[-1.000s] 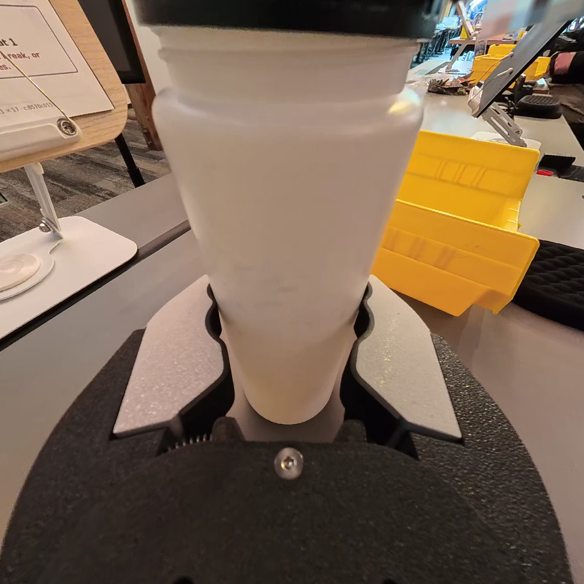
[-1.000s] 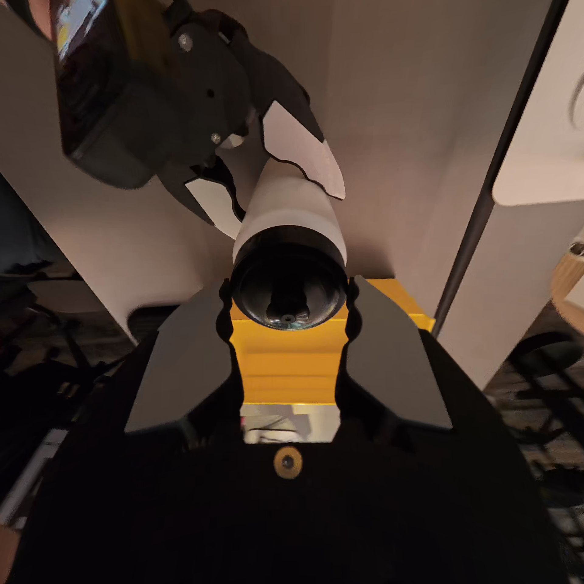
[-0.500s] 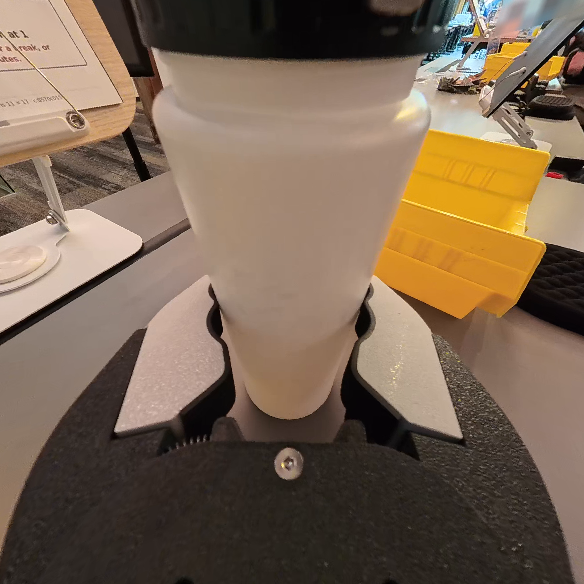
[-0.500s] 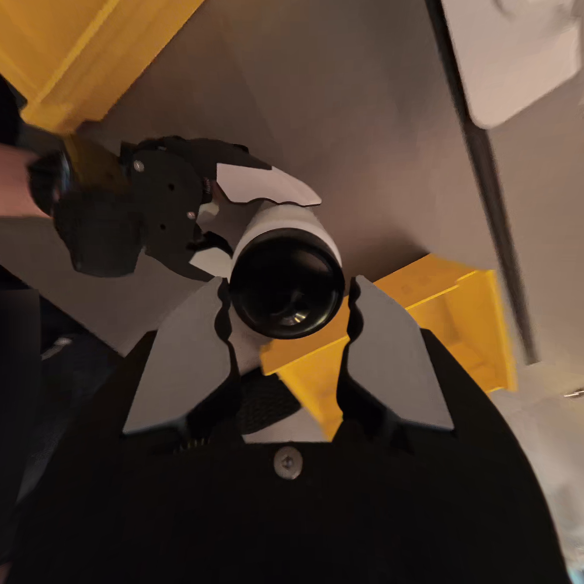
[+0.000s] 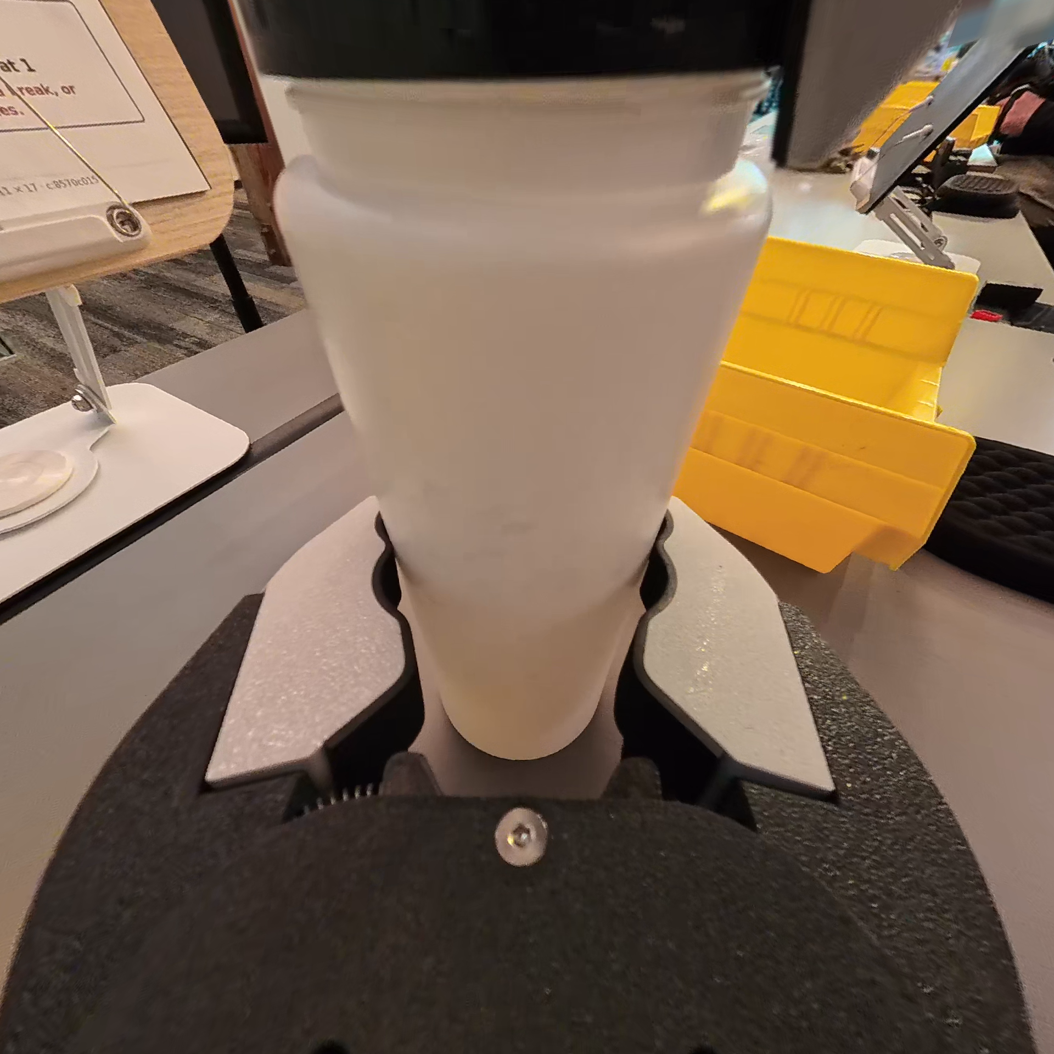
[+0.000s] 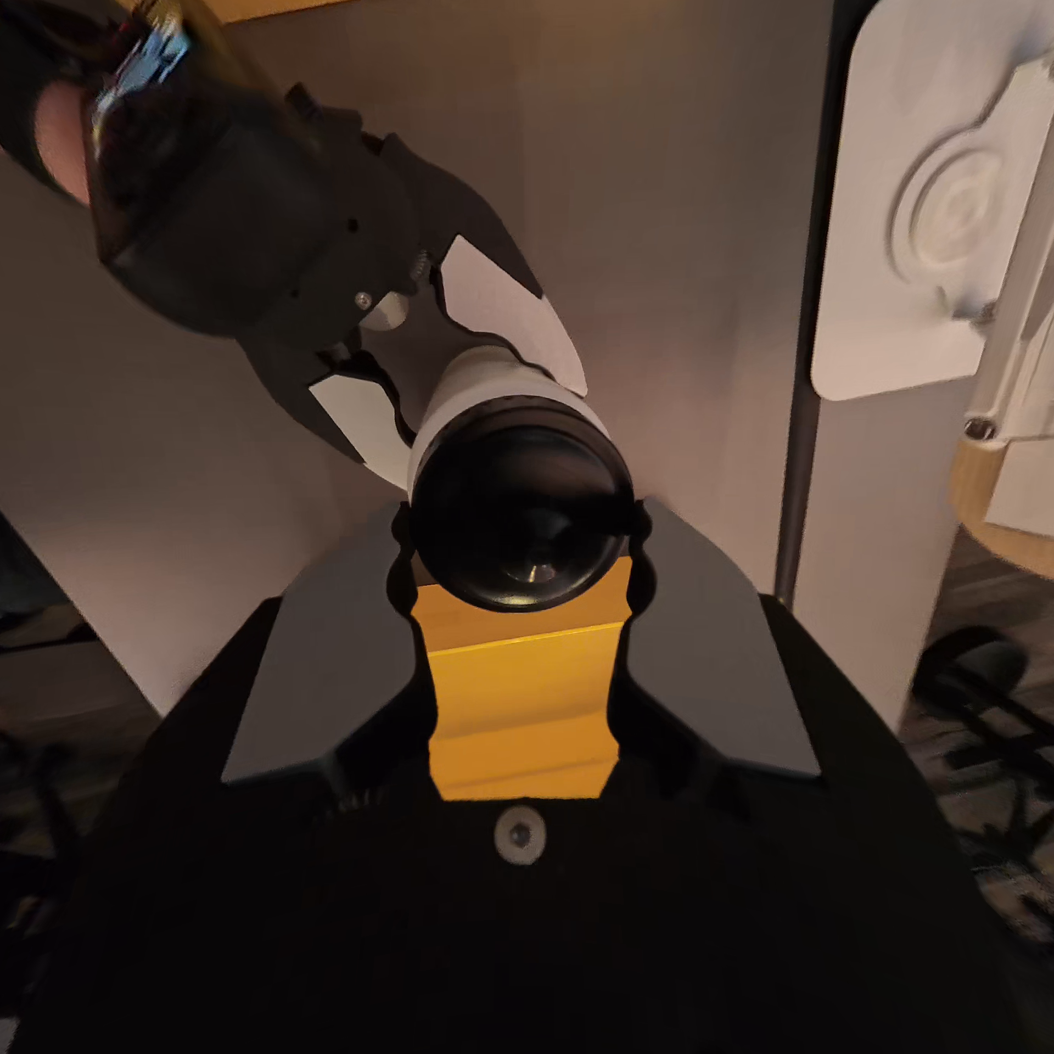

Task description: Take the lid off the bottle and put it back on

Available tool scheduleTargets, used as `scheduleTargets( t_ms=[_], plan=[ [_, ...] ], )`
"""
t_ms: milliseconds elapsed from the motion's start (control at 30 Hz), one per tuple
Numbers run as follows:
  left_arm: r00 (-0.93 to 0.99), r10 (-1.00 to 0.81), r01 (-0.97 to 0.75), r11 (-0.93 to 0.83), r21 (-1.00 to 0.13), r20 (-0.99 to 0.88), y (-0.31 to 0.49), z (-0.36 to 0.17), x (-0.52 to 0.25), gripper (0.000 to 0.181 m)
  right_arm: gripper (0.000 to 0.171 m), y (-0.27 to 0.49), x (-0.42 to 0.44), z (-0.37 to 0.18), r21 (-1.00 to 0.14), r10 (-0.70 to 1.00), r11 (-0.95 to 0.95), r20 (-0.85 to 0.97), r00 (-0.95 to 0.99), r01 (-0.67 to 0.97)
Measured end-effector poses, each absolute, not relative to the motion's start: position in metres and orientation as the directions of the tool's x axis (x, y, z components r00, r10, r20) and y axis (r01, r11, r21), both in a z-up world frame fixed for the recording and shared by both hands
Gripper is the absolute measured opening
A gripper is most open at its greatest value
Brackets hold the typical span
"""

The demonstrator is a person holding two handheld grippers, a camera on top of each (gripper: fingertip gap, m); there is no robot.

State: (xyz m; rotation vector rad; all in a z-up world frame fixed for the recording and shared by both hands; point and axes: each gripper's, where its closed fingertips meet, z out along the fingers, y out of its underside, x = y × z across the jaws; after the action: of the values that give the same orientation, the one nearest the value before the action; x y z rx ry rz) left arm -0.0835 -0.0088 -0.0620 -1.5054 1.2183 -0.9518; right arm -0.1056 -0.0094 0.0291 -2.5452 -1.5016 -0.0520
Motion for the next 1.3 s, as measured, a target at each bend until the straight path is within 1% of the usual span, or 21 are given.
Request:
scheduleTargets(
  t_ms=[67, 133, 200, 233, 333, 467, 533, 600, 667, 733, 767, 800, 867, 933, 1000, 1033, 1067, 1133, 1200, 1300],
  plan=[
    [0.217, -0.976, -0.249, -0.061, -0.967, 0.005, -0.008, -0.062, -0.083, 0.085, 0.074, -0.010, -0.105, 0.029, -0.139, 0.799, -0.577, 0.109, 0.592, 0.805],
    [0.241, -0.970, -0.259, -0.062, -0.964, -0.002, -0.008, -0.062, -0.083, 0.085, 0.074, -0.011, -0.102, 0.028, -0.111, 0.686, -0.707, 0.132, 0.715, 0.699],
    [0.264, -0.965, -0.261, -0.075, -0.962, 0.003, -0.007, -0.063, -0.085, 0.085, 0.074, -0.010, -0.105, 0.028, -0.153, 0.519, -0.828, 0.151, 0.841, 0.539],
    [0.265, -0.964, -0.261, -0.074, -0.962, 0.003, -0.007, -0.063, -0.086, 0.085, 0.074, -0.009, -0.106, 0.027, -0.175, 0.479, -0.845, 0.172, 0.861, 0.506],
    [0.264, -0.965, -0.259, -0.074, -0.963, 0.003, -0.007, -0.062, -0.086, 0.085, 0.074, -0.009, -0.107, 0.028, -0.190, 0.488, -0.833, 0.190, 0.852, 0.520],
    [0.244, -0.970, -0.257, -0.069, -0.964, 0.004, -0.008, -0.062, -0.085, 0.085, 0.075, -0.009, -0.104, 0.033, -0.206, 0.615, -0.732, 0.207, 0.761, 0.649],
    [0.235, -0.972, -0.255, -0.064, -0.965, 0.002, -0.008, -0.062, -0.084, 0.085, 0.080, -0.005, -0.102, 0.042, -0.247, 0.676, -0.654, 0.231, 0.699, 0.715],
    [0.226, -0.974, -0.252, -0.062, -0.966, 0.003, -0.008, -0.062, -0.084, 0.085, 0.083, -0.006, -0.105, 0.045, -0.278, 0.741, -0.585, 0.201, 0.641, 0.762],
    [0.221, -0.975, -0.248, -0.061, -0.967, 0.005, -0.008, -0.062, -0.084, 0.085, 0.086, -0.007, -0.104, 0.041, -0.271, 0.789, -0.533, 0.185, 0.586, 0.802],
    [0.219, -0.976, -0.248, -0.061, -0.967, 0.005, -0.008, -0.062, -0.084, 0.085, 0.086, -0.008, -0.103, 0.035, -0.262, 0.814, -0.508, 0.165, 0.557, 0.821],
    [0.219, -0.976, -0.249, -0.061, -0.967, 0.005, -0.008, -0.062, -0.084, 0.085, 0.079, -0.011, -0.104, 0.032, -0.257, 0.822, -0.510, 0.135, 0.553, 0.821],
    [0.220, -0.975, -0.249, -0.061, -0.967, 0.005, -0.008, -0.062, -0.084, 0.085, 0.073, -0.011, -0.104, 0.030, -0.259, 0.820, -0.515, 0.131, 0.558, 0.817],
    [0.228, -0.974, -0.252, -0.063, -0.966, 0.004, -0.008, -0.062, -0.084, 0.085, 0.073, -0.011, -0.104, 0.029, -0.264, 0.792, -0.561, 0.101, 0.602, 0.784],
    [0.246, -0.969, -0.261, -0.066, -0.963, 0.000, -0.008, -0.063, -0.084, 0.085, 0.073, -0.011, -0.103, 0.030, -0.254, 0.720, -0.655, 0.075, 0.690, 0.711],
    [0.265, -0.964, -0.267, -0.071, -0.961, -0.002, -0.007, -0.063, -0.084, 0.085, 0.073, -0.012, -0.101, 0.029, -0.240, 0.576, -0.782, 0.079, 0.814, 0.576],
    [0.277, -0.961, -0.267, -0.076, -0.961, -0.001, -0.006, -0.063, -0.085, 0.085, 0.073, -0.012, -0.102, 0.029, -0.255, 0.478, -0.838, 0.083, 0.874, 0.482],
    [0.285, -0.958, -0.268, -0.080, -0.960, 0.000, -0.006, -0.063, -0.085, 0.085, 0.073, -0.011, -0.103, 0.028, -0.278, 0.425, -0.856, 0.105, 0.899, 0.436],
    [0.289, -0.957, -0.265, -0.083, -0.961, 0.003, -0.006, -0.063, -0.086, 0.085, 0.074, -0.010, -0.105, 0.027, -0.288, 0.421, -0.844, 0.165, 0.892, 0.452],
    [0.277, -0.961, -0.259, -0.080, -0.963, 0.005, -0.006, -0.063, -0.087, 0.085, 0.074, -0.011, -0.106, 0.027, -0.284, 0.447, -0.833, 0.157, 0.881, 0.474],
    [0.255, -0.967, -0.256, -0.073, -0.964, 0.006, -0.008, -0.063, -0.086, 0.085, 0.078, -0.010, -0.103, 0.034, -0.270, 0.583, -0.749, 0.167, 0.795, 0.605]
  ],
)
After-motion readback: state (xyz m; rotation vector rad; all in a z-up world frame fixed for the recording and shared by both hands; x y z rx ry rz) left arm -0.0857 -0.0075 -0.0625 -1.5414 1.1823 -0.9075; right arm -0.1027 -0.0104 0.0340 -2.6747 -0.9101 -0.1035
